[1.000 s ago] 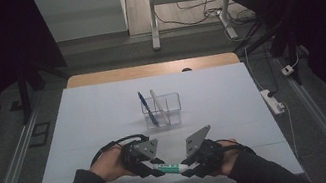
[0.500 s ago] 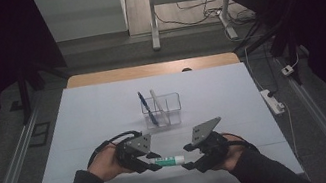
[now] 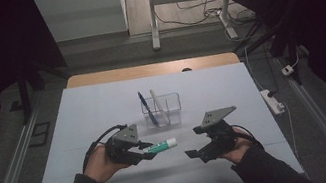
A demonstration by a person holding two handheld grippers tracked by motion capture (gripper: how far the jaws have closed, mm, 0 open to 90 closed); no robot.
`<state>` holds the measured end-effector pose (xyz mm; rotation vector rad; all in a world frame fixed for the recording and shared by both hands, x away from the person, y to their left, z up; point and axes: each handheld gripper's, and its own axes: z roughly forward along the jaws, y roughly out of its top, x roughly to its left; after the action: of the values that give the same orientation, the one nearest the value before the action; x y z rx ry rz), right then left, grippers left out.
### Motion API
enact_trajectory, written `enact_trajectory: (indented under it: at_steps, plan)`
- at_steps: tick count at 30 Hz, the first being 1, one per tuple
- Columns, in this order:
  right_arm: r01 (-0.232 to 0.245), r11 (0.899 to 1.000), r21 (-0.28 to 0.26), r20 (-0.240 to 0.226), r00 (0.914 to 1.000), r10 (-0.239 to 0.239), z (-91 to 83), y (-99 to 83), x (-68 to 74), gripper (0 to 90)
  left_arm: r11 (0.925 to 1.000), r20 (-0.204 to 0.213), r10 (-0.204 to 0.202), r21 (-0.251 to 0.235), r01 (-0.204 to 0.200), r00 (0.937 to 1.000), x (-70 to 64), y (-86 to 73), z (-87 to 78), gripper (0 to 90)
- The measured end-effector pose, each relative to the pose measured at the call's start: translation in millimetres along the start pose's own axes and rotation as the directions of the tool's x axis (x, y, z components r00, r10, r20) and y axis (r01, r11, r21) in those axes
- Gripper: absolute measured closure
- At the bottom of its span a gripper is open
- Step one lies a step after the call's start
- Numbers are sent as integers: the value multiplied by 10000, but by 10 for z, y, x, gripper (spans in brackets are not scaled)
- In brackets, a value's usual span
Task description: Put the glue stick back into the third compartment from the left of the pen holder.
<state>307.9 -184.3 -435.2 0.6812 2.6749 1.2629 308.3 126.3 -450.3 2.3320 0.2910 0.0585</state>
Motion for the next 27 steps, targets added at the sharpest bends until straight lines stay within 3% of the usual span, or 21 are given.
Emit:
enact_trajectory:
  at_steps: [4,7,14,20,27]
  plan:
    - [-251,9994,-257,146,9996,255,-18,-8,-33,67,9980,-389,-542,-331,529,9978,-26,-11,-42,653]
    - [-401,9988,-282,-50,9992,399,-16,-13,-42,38,9943,-705,-924,-607,882,9932,-53,-19,-78,654]
    - [-586,9972,-466,-434,9975,566,-2,-2,-42,2,9765,-1050,-1783,-1412,1628,9784,-136,-53,-124,654]
    - [-870,9943,-622,-832,9932,817,33,23,-28,0,9689,-1244,-1955,-1778,1719,9728,-245,-44,-117,654]
    - [-1506,9857,-760,-1168,9831,1412,84,115,36,1,9668,-1230,-1830,-2028,1558,9754,-333,-12,-79,653]
